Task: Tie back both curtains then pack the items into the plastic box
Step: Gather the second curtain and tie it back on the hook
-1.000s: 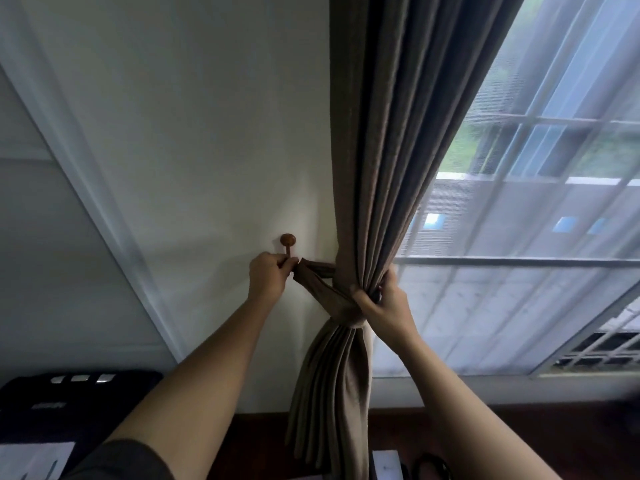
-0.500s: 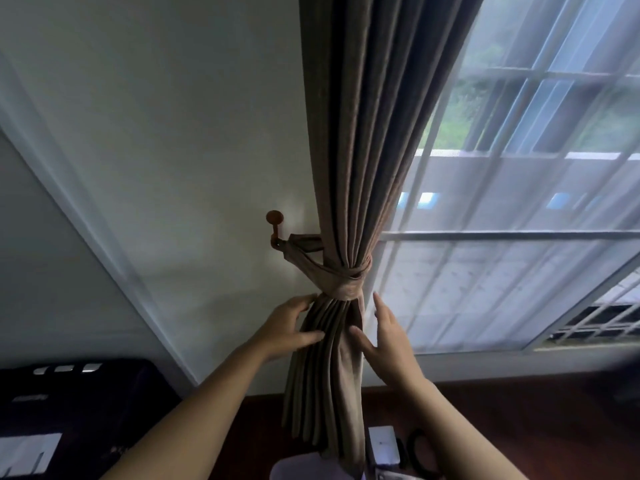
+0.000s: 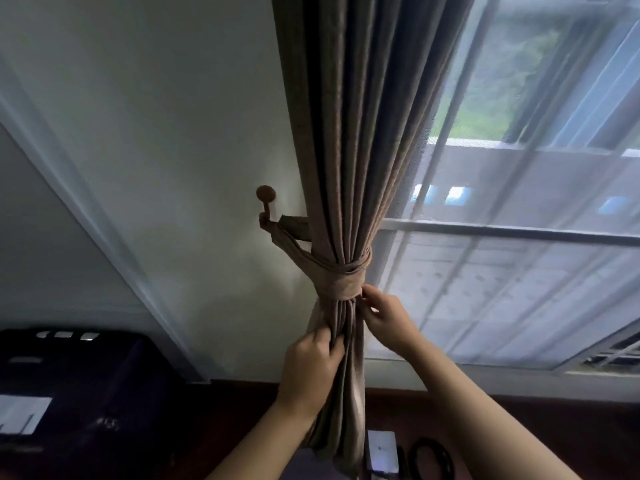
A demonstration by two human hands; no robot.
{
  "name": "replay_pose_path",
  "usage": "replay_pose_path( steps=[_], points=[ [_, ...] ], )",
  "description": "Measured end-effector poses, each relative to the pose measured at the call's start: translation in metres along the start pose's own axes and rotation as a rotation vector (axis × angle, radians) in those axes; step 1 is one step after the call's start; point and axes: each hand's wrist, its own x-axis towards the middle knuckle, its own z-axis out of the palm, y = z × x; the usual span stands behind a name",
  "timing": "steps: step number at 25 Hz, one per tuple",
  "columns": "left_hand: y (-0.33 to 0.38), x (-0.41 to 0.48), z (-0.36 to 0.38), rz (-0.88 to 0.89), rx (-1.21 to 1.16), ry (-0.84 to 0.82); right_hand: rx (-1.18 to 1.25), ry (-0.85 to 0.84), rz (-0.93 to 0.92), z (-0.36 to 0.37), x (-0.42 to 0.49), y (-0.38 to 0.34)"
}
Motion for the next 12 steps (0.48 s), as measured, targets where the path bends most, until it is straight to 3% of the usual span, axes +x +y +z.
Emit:
replay_pose_path(
  steps=[6,8,12],
  points=[
    [-0.007,0.005,0.012,-0.023,0.108,0.038,-0.059,-0.004,-0.002,0.004,0.041,0.004],
    [-0.023,-0.001,0.005,-0.041,0.047,0.067,-0.012,0.072,-0.028,0.003,0.021,0.010],
    [-0.033,0.002,-0.012,-0.087,-0.111,-0.010,0.156,0.031,-0.061,0.012,-0.008,0.013]
  ],
)
